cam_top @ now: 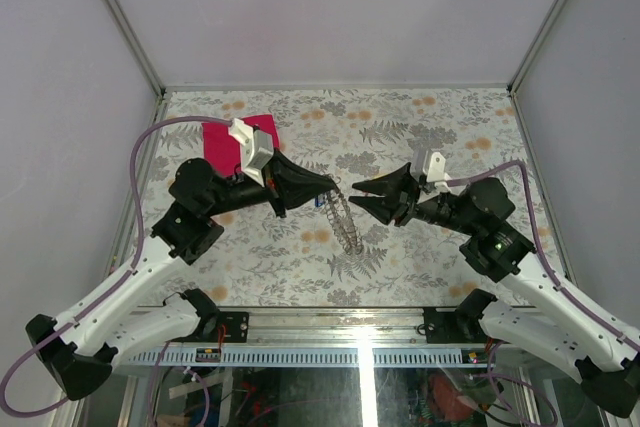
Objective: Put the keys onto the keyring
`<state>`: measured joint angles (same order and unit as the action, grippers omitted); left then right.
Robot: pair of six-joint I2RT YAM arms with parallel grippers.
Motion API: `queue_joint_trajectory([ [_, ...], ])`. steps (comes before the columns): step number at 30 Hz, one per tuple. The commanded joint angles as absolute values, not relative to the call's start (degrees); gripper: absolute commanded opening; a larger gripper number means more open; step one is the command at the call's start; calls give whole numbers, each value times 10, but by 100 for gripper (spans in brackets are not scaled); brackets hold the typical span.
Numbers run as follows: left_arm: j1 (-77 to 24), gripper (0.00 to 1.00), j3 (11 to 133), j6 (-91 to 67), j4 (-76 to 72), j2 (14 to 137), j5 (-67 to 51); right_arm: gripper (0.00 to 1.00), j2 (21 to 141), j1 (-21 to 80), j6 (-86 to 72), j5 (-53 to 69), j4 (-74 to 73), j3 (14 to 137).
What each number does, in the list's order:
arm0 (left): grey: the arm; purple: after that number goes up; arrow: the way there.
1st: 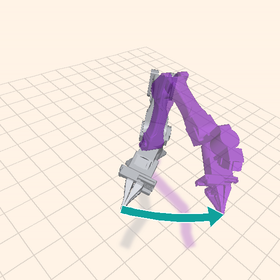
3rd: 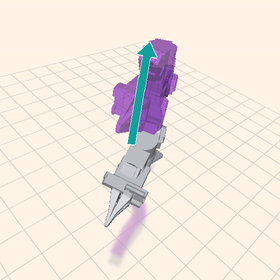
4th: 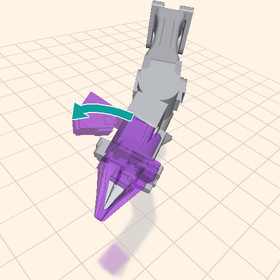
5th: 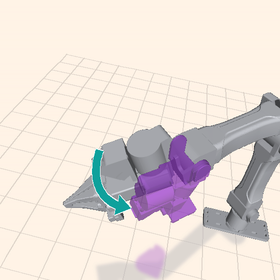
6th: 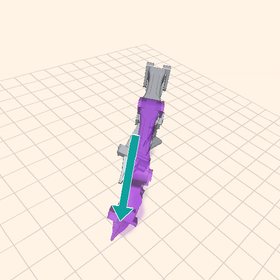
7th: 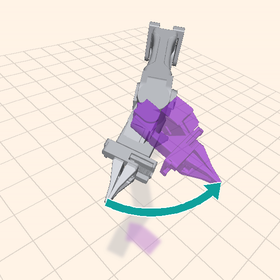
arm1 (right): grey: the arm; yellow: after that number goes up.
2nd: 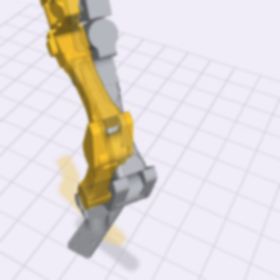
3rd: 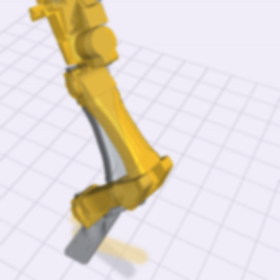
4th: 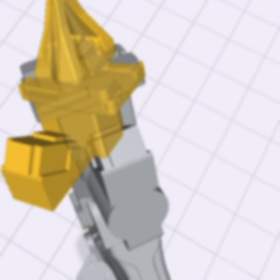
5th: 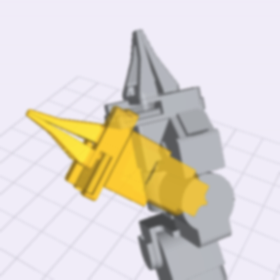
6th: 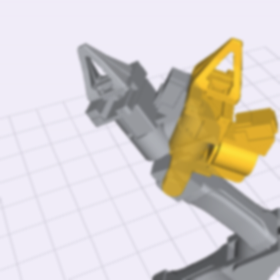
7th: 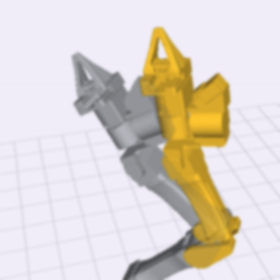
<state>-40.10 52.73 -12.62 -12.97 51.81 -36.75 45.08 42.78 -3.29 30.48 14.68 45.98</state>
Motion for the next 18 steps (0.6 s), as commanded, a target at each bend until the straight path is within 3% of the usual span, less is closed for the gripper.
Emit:
queue_joint_trajectory([
  [1,-403,0,526,-163,-214,514,-399,35,424,432,-38,324,272,443],
  [11,-401,0,494,-250,-388,531,-500,35,448,432,-79,381,353,457],
  [18,-402,0,484,-291,-454,535,-505,35,465,432,-120,417,454,440],
])
